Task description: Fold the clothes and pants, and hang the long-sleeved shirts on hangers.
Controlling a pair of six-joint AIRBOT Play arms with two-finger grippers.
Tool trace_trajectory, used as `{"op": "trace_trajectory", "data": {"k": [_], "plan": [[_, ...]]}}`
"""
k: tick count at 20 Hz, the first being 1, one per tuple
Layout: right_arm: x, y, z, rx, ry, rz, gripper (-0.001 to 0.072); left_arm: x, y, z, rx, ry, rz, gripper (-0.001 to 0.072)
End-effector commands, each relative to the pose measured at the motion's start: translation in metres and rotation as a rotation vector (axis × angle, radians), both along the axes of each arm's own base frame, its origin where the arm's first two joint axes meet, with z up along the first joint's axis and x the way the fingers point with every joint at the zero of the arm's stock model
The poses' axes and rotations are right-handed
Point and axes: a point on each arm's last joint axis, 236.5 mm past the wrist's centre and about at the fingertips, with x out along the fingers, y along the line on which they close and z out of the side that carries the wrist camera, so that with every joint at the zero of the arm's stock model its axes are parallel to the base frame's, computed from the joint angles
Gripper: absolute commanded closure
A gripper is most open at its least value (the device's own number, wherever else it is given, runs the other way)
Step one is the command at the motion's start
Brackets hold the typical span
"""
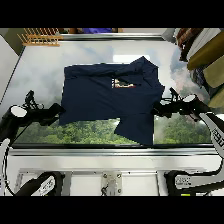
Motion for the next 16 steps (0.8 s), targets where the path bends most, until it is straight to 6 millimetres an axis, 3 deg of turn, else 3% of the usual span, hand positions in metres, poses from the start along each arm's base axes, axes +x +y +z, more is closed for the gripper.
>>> {"op": "trace_trajectory", "data": {"k": [1,6,9,12,16], "plan": [[-0.003,-0.003,0.000,-0.026,-0.003,0.025,0.0695,-0.011,0.010,-0.013,0.002,0.065,0.117,0.0099],[-0.001,-0.003,0.006,-0.030,-0.019,0.025,0.0695,-0.037,0.027,-0.051,-0.060,0.095,0.482,0.0098],[-0.001,-0.003,0.006,-0.030,-0.019,0.024,0.0695,-0.040,0.020,-0.069,-0.060,0.108,0.503,0.0098],[-0.001,-0.003,0.006,-0.029,-0.019,0.024,0.0695,-0.028,0.009,-0.083,-0.047,0.135,0.464,0.0098],[-0.001,-0.003,0.006,-0.028,-0.019,0.024,0.0695,0.004,-0.002,-0.090,-0.039,0.145,0.420,0.0098]]}}
